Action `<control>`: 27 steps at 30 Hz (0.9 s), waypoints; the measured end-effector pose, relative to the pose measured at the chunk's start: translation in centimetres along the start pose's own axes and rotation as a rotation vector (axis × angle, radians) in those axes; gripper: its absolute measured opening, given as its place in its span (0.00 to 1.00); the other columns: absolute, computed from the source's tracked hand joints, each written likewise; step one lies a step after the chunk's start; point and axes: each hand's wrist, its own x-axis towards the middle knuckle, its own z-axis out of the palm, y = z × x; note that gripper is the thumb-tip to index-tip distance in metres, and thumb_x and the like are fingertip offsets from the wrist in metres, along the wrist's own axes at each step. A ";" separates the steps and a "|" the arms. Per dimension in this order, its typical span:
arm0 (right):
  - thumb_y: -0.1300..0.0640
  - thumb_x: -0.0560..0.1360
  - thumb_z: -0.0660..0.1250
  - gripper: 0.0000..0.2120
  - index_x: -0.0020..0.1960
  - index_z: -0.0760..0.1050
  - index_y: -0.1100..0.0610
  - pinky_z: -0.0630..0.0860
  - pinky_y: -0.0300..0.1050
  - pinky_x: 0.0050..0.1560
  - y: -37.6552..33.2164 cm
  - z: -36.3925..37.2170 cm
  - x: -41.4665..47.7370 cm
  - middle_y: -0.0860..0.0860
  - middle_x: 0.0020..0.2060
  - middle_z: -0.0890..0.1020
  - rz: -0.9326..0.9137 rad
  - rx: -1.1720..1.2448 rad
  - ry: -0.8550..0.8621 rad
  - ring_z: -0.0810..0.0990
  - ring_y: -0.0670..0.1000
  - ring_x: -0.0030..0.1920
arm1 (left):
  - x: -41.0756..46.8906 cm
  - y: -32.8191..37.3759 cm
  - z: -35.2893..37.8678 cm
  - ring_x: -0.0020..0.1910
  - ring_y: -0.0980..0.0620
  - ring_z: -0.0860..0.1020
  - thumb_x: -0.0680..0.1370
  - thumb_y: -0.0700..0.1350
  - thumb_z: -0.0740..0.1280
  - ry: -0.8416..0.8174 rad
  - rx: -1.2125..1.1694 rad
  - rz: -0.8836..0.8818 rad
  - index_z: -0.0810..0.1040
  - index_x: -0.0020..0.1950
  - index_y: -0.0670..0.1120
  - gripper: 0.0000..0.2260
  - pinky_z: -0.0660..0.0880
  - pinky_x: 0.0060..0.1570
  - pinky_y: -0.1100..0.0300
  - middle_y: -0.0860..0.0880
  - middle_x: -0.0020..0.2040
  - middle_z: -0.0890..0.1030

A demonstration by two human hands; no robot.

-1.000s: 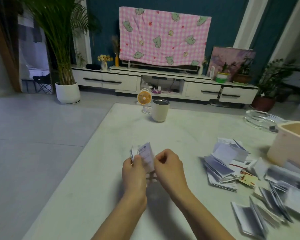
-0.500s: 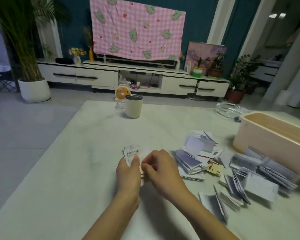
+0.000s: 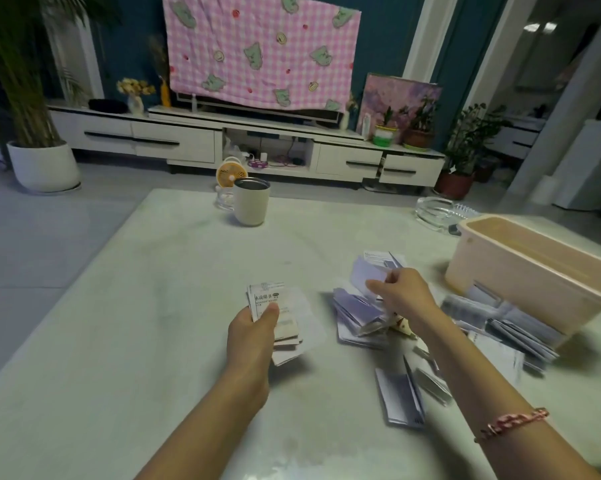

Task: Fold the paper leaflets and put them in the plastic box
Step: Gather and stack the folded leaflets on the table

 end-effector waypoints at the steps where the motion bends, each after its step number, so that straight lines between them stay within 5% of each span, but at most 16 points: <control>1: 0.63 0.72 0.67 0.17 0.29 0.62 0.57 0.64 0.45 0.33 -0.1 0.0 -0.2 0.54 0.27 0.66 0.005 0.092 0.021 0.67 0.53 0.30 | -0.1 0.1 -0.1 0.38 0.47 0.79 0.80 0.38 0.59 -0.006 -0.023 -0.020 0.76 0.45 0.44 0.08 0.77 0.40 0.55 0.45 0.42 0.81; 5: 0.64 0.75 0.64 0.03 0.44 0.72 0.64 0.79 0.48 0.39 -1.7 -0.6 -1.5 0.57 0.35 0.73 0.029 0.406 -0.026 0.77 0.55 0.31 | -0.1 0.7 -0.4 0.31 0.50 0.81 0.80 0.38 0.59 -0.030 -0.135 -0.095 0.76 0.47 0.43 0.07 0.78 0.27 0.60 0.45 0.40 0.81; 10: 0.64 0.78 0.61 0.06 0.51 0.71 0.67 0.81 0.52 0.47 -3.9 -0.4 -4.6 0.58 0.42 0.78 -0.036 0.637 -0.199 0.83 0.57 0.33 | 0.0 0.6 -0.4 0.33 0.49 0.80 0.81 0.38 0.58 -0.030 -0.143 -0.091 0.76 0.47 0.42 0.08 0.78 0.27 0.61 0.45 0.39 0.80; 15: 0.71 0.73 0.64 0.07 0.41 0.71 0.61 0.76 0.38 0.32 -4.6 1.6 -7.0 0.54 0.37 0.77 -0.221 0.461 -0.060 0.79 0.47 0.31 | 0.0 0.8 -0.3 0.36 0.48 0.79 0.81 0.38 0.58 -0.039 -0.141 -0.071 0.76 0.47 0.42 0.08 0.78 0.36 0.57 0.45 0.40 0.80; 21: 0.73 0.67 0.61 0.14 0.39 0.73 0.54 0.67 0.27 0.42 -3.7 4.8 -9.1 0.48 0.41 0.74 -0.661 0.009 -0.010 0.72 0.39 0.41 | -0.2 1.1 -0.2 0.40 0.46 0.80 0.79 0.35 0.58 -0.061 -0.096 -0.039 0.78 0.48 0.41 0.09 0.77 0.47 0.51 0.43 0.43 0.82; 25: 0.57 0.64 0.59 0.17 0.49 0.81 0.55 0.68 0.26 0.43 -4.1 4.6 -9.7 0.44 0.46 0.77 -0.546 0.052 -0.168 0.75 0.39 0.46 | 0.1 1.1 -0.6 0.37 0.47 0.79 0.81 0.37 0.57 -0.041 -0.077 -0.038 0.77 0.49 0.42 0.09 0.77 0.43 0.53 0.43 0.40 0.81; 27: 0.55 0.69 0.64 0.10 0.45 0.82 0.55 0.69 0.28 0.40 -4.4 4.4 -9.4 0.44 0.43 0.80 -0.463 0.155 -0.174 0.76 0.40 0.43 | 0.4 1.0 -0.7 0.39 0.46 0.79 0.82 0.39 0.56 -0.024 -0.064 -0.042 0.76 0.53 0.42 0.09 0.77 0.44 0.52 0.44 0.43 0.81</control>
